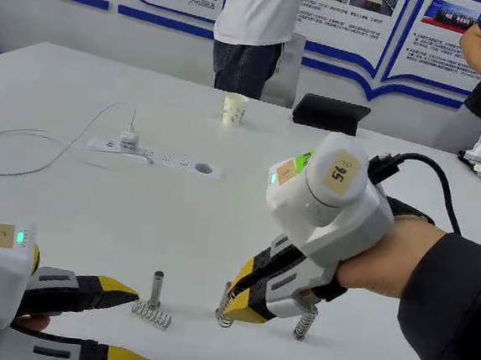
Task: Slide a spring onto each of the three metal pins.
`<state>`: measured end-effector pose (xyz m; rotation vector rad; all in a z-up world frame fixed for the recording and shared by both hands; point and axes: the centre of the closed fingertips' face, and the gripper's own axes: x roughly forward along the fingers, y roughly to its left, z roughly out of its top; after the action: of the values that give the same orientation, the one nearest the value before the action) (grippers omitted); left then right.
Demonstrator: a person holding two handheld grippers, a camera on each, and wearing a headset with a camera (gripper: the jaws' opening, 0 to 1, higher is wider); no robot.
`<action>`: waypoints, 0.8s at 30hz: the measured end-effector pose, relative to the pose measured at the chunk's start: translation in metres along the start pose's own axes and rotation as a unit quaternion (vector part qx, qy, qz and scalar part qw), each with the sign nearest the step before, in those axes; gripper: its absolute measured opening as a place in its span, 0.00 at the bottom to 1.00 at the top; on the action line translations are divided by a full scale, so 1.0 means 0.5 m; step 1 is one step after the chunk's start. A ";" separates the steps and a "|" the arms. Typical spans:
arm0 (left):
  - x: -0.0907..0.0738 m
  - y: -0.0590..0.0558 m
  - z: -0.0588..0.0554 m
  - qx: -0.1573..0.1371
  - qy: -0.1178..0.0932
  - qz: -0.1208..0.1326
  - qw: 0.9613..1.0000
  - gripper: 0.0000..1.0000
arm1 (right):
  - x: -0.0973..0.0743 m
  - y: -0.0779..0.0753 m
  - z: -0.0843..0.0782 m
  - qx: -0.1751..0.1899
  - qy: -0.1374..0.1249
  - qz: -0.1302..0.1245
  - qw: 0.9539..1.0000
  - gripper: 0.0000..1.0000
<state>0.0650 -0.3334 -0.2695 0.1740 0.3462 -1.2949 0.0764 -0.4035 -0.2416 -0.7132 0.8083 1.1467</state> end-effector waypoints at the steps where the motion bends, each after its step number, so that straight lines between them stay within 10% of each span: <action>1: -0.001 0.001 0.000 -0.001 -0.001 0.002 1.000 0.50 | 0.000 -0.005 -0.002 0.001 0.001 -0.002 1.000 0.12; 24: -0.008 0.005 -0.009 -0.025 -0.013 0.024 0.999 0.55 | 0.040 -0.121 -0.014 0.025 0.027 -0.041 0.998 0.12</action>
<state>0.0660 -0.3279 -0.2725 0.1231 0.3493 -1.2395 0.1372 -0.4150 -0.2572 -0.7322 0.8426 1.0333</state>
